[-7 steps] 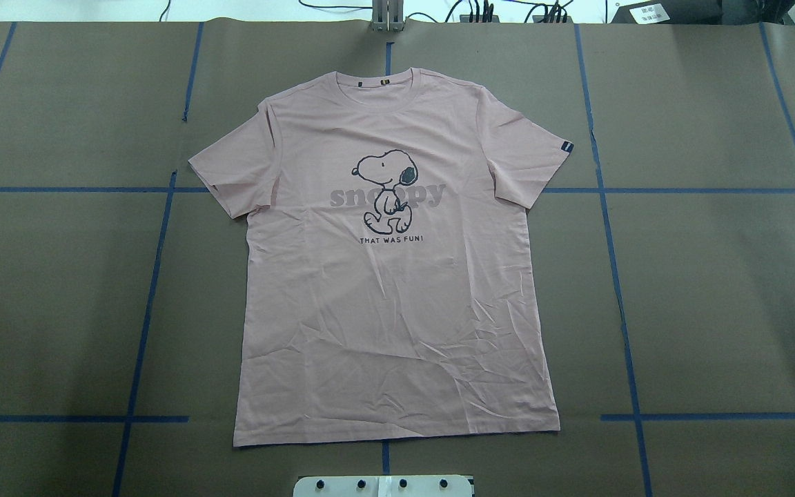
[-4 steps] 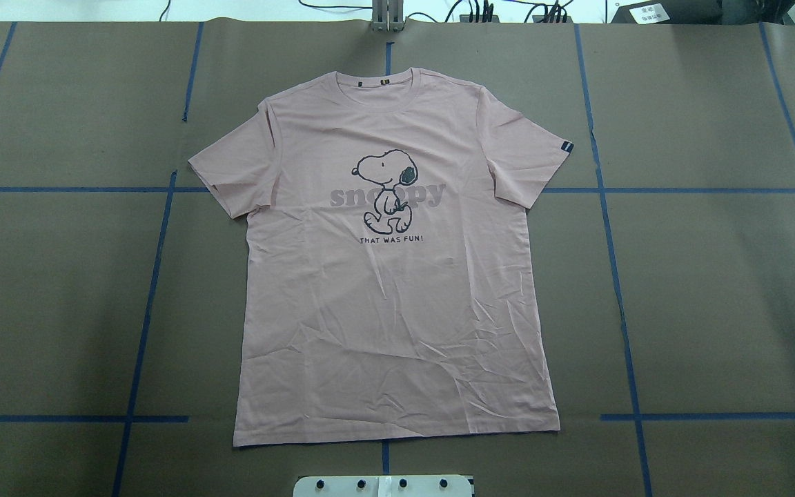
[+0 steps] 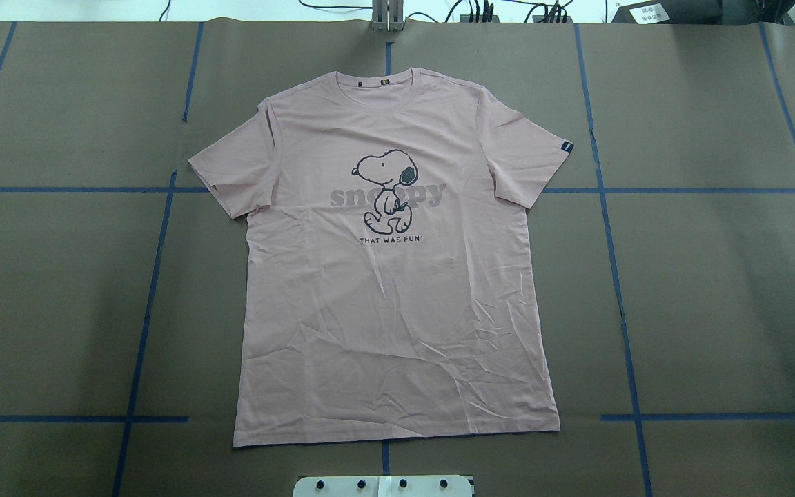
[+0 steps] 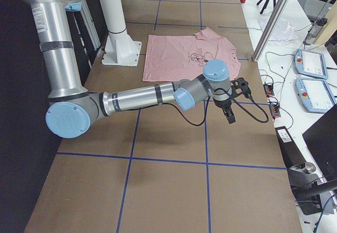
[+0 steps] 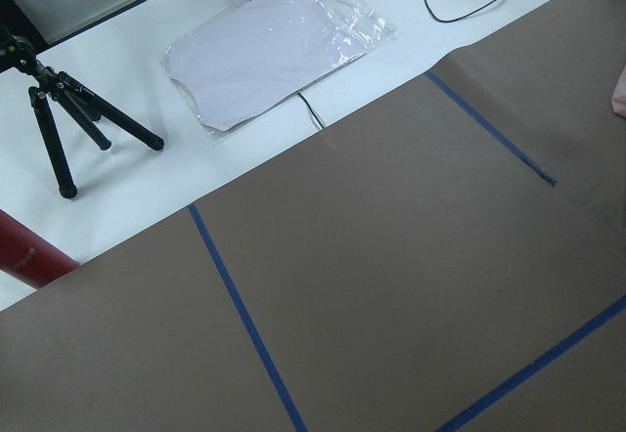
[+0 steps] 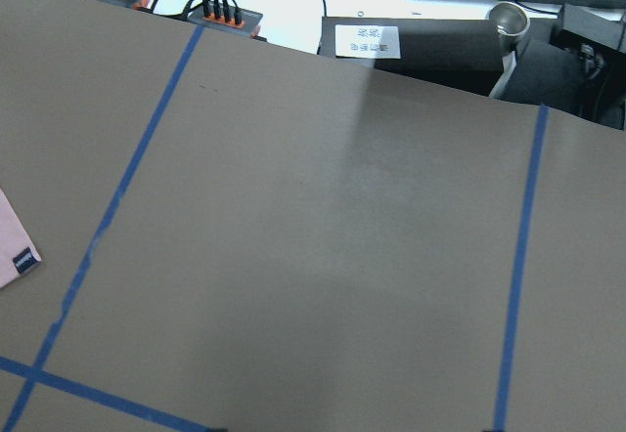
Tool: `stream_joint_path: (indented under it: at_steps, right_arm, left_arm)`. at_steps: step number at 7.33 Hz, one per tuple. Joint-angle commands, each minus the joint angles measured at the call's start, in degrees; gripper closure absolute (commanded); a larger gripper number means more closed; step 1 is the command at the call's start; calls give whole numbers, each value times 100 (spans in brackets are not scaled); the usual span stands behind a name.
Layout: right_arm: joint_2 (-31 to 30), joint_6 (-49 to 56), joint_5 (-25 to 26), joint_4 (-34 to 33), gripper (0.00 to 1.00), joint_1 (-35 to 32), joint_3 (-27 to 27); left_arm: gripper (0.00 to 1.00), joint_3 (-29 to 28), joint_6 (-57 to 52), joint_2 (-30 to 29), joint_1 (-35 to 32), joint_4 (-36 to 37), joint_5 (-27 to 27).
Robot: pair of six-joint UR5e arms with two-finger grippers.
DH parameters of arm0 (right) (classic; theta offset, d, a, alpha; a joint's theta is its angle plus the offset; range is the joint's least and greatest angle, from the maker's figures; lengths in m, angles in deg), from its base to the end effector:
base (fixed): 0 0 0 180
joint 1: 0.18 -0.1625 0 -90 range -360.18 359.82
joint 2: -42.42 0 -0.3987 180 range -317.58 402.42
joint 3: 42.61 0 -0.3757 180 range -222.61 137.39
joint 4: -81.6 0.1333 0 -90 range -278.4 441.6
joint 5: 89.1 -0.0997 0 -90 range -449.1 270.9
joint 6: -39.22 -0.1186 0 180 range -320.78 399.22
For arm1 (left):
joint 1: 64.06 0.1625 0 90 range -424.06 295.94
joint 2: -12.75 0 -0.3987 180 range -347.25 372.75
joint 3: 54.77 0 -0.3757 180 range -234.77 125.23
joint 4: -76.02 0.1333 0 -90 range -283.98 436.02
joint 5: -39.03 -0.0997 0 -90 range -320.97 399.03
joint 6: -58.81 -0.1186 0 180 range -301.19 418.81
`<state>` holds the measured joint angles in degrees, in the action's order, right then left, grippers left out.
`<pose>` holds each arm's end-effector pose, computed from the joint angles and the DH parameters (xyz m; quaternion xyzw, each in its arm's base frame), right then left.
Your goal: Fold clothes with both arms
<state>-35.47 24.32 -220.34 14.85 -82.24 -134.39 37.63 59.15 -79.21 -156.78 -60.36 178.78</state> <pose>-0.0258 -0.5837 0.4730 0.2261 -0.3862 -0.0581 0.8924 -0.0670 -0.5081 0.5037 0.3965 0.3719 0.1583 0.8243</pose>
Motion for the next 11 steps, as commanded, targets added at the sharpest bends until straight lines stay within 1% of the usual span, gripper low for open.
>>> stream_joint_path:
  at_steps: [1, 2, 4, 5, 6, 7, 8, 9, 11]
  right_arm:
    - [702, -1071, 150, 109, 1, 786, 239]
    - [922, -1660, 656, 101, 0, 1207, 248]
    - [1293, -3031, 1859, 110, 0, 2182, 283]
    - [1337, -3272, 2248, 406, 1, 2561, 458]
    - [1320, -3483, 2322, 1252, 2, 2764, 921]
    - [1364, -3859, 2636, 1896, 4, 3001, 1473]
    - [1442, -3967, 3048, 1990, 7, 3204, 1670]
    - [1443, -4177, 3200, 1999, 16, 3345, 1716]
    - [1565, -4416, 3490, 1999, 21, 3504, 1908]
  left_arm:
    - [0, -3, 158, 11, 439, -223, 43]
    - [0, 6, 211, 11, 465, -241, 52]
    - [0, 15, 221, -6, 474, -241, 52]
    - [0, 15, 221, -6, 474, -241, 52]
    - [0, 24, 229, -15, 474, -241, 52]
    - [0, 41, 229, -6, 474, -249, 61]
    - [0, 50, 238, -6, 474, -250, 61]
    - [0, 50, 229, -15, 474, -250, 61]
    - [0, 50, 221, -6, 483, -258, 61]
